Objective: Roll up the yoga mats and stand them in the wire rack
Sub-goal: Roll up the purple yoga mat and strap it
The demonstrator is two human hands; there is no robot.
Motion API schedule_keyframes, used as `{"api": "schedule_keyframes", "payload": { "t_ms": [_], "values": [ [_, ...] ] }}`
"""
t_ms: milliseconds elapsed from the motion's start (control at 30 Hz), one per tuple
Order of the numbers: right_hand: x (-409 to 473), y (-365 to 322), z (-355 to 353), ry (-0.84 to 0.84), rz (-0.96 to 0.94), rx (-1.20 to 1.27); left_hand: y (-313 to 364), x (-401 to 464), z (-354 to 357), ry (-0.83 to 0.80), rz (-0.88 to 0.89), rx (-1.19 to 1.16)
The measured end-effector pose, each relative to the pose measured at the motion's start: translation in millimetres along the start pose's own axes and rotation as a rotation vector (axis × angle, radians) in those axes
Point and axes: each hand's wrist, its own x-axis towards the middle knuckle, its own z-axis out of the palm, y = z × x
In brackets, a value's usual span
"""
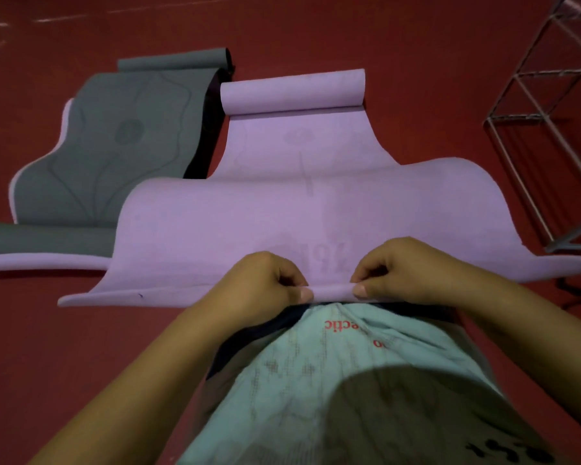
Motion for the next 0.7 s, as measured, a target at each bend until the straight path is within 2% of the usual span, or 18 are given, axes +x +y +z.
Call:
{"api": "schedule_keyframes", "payload": {
  "t_ms": [267, 400, 533, 700],
  "values": [
    [16, 0, 6, 0.069, 0.000, -0.059, 1, 15, 15, 0.095, 0.199, 0.266],
    [22, 7, 5, 0.149, -0.040, -0.179, -2, 13, 10, 0.224, 0.308, 0.167],
    [26, 17, 3, 0.105, -0.103, -0.147, -17, 19, 7, 0.139, 0.488, 0.226],
    [23, 27, 8, 0.220, -0.217, 0.037, -29, 17, 2, 0.101, 0.614, 0.270]
  ]
}}
